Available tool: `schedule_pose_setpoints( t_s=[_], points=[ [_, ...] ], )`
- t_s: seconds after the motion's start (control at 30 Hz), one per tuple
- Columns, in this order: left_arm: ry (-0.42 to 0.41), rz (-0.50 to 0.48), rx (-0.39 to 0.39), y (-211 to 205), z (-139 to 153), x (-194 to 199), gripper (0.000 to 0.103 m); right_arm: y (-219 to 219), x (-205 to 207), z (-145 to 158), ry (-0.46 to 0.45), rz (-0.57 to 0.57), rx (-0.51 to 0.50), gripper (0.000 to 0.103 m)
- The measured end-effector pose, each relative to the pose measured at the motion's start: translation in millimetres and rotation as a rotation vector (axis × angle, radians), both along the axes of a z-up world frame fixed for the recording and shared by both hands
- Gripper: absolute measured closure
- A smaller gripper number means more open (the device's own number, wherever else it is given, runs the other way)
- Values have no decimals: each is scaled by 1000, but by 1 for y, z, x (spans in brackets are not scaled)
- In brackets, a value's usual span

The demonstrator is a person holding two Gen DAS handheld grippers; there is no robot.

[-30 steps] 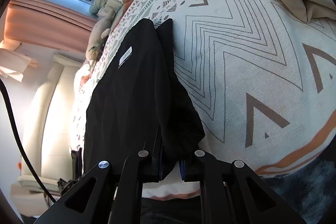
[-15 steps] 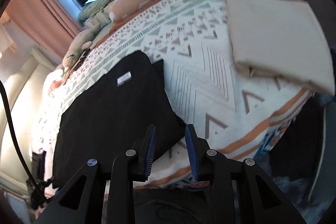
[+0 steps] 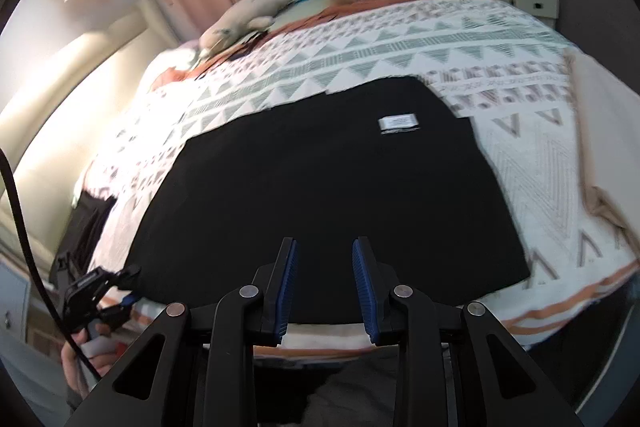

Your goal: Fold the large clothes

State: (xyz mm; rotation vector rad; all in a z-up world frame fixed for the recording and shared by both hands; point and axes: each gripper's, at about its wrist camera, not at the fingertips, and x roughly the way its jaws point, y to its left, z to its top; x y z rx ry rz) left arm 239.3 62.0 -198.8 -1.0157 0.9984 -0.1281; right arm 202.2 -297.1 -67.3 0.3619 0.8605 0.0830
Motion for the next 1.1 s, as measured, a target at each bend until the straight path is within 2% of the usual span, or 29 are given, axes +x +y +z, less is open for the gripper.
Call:
schedule_pose_setpoints(
  t_s=[0.13,0.3,0.57,0.77,0.83,1.0,1.1],
  points=[
    [12,21,9,-1,-2,0,56,35,17,-17,42,93,11,73],
    [13,40,3,1,-4,-2,61,68,35,-45,114,151,36,73],
    [4,51,0,0,-5,-2,61,100,71,-71,181,210,-29,73],
    [11,62,10,-3,-5,-2,62,110,110,-87,205,201,-89,75],
    [12,73,-3,-2,-7,-2,62,112,125,-89,207,189,-117,80],
    [5,113,-60,3,-12,-5,62,111,165,-88,212,177,-158,81],
    [8,114,-31,-1,-8,-5,62,106,190,-83,213,150,-197,81]
  ],
)
